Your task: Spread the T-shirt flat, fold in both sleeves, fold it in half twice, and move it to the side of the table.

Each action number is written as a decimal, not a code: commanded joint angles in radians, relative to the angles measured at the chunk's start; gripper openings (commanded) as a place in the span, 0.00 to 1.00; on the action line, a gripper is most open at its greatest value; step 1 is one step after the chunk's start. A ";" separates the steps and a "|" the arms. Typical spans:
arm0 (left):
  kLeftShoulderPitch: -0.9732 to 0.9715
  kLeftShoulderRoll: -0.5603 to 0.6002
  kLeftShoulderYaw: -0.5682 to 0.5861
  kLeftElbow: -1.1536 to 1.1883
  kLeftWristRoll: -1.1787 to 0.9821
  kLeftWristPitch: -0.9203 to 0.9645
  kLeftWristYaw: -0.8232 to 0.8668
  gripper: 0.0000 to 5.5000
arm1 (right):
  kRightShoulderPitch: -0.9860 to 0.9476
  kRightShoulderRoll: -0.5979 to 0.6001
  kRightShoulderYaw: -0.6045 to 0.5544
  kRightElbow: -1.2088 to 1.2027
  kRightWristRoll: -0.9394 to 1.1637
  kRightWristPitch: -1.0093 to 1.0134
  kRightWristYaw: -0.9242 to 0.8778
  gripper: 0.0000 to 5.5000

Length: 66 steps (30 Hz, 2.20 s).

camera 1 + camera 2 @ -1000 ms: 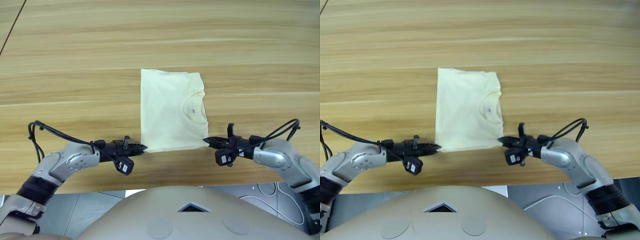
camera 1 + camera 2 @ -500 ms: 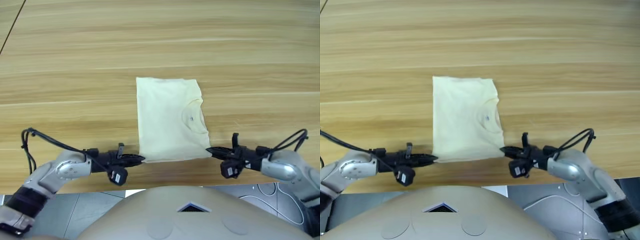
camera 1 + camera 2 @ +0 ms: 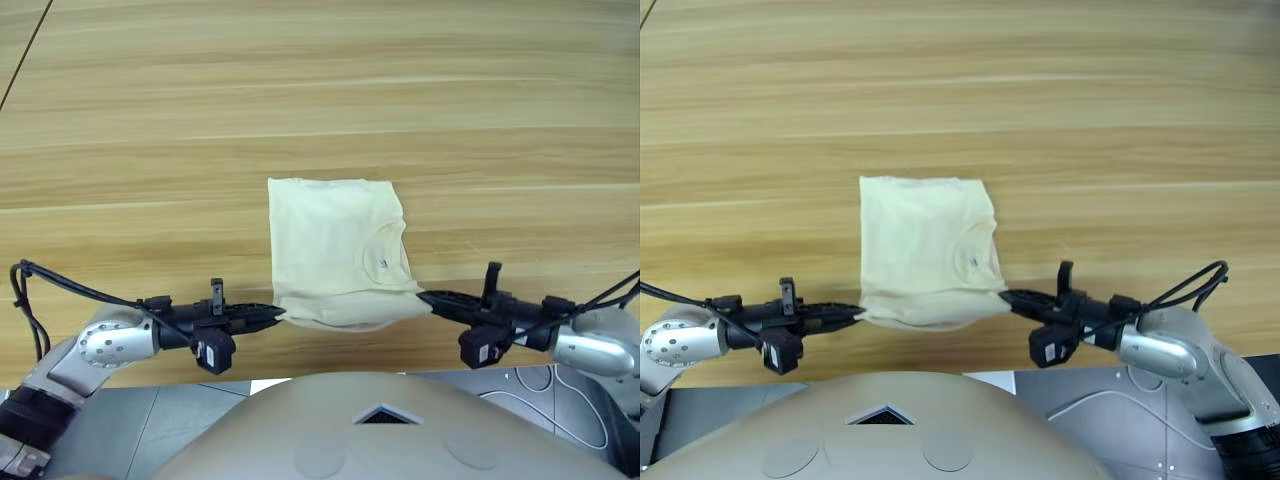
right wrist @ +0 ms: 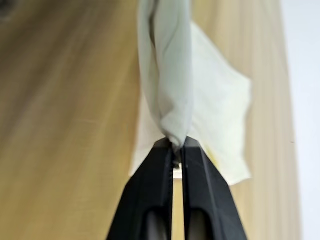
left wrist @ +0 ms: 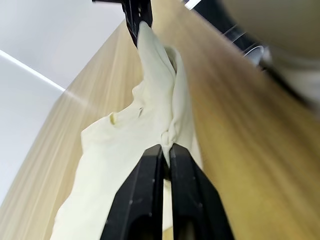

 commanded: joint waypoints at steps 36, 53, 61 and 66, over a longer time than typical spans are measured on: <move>-0.740 -0.540 0.015 1.073 0.354 0.234 0.280 0.07 | -0.791 0.511 0.314 0.920 -0.360 0.252 -0.379 0.11; -0.975 -0.752 0.602 1.039 -0.456 0.631 -0.023 0.56 | -0.909 0.762 -0.108 1.164 0.470 0.389 -0.015 0.63; -0.748 -0.760 0.511 0.791 -0.280 0.349 -0.014 0.78 | -0.738 0.717 0.187 0.869 0.013 0.040 -0.143 0.88; -0.692 -0.770 0.468 0.763 -0.245 0.295 -0.023 0.91 | -0.764 0.672 0.394 0.968 -0.398 0.034 -0.389 0.98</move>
